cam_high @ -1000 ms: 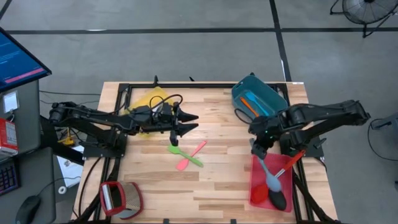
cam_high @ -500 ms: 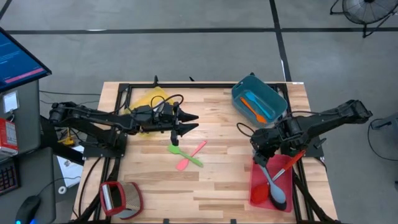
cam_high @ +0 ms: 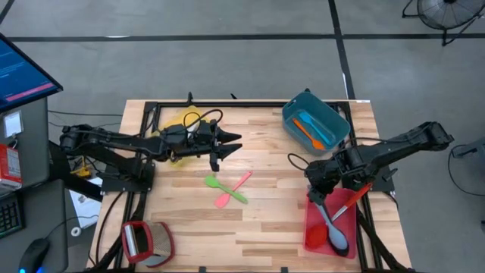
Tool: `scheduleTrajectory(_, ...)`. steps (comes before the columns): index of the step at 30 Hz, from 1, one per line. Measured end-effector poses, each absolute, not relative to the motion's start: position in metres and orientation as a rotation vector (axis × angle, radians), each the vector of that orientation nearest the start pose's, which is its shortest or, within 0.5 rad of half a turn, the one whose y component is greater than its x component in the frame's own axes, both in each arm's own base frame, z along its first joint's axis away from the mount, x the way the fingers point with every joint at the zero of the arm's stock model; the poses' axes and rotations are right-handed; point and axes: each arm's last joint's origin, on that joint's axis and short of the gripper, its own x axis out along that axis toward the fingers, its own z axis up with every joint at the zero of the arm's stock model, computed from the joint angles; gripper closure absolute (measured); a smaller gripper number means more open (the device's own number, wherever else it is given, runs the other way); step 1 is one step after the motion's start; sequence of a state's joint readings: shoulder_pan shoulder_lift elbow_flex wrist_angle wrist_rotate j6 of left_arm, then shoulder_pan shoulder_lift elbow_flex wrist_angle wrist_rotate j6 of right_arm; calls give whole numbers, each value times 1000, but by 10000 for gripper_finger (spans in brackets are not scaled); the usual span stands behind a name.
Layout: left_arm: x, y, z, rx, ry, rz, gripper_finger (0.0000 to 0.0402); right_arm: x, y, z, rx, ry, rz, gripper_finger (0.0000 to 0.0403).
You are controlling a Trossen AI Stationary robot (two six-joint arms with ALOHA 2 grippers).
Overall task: Pick & Place Kitchen Items
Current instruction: Put the blue serving spoon into the red bin, then put the green spatula into the green bin
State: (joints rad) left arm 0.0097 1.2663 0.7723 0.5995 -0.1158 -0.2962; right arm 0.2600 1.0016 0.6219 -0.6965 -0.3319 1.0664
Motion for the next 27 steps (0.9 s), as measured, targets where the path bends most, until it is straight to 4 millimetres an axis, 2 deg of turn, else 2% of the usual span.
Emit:
scheduleTrajectory(8,281,6,302,-301,-122,108,234,163,53,204,969,1269,-135,312)
scheduleTrajectory(14,281,6,301,-330,-109,109,225,163,53,204,994,1269,-158,312)
scheduleTrajectory(19,282,5,290,-329,2,89,224,163,53,204,1004,1271,-163,302)
scheduleTrajectory(23,281,1,280,-312,110,89,224,163,53,204,1003,1273,-154,268)
scheduleTrajectory(27,278,-5,267,-246,251,79,224,162,54,205,1009,1290,-128,217)
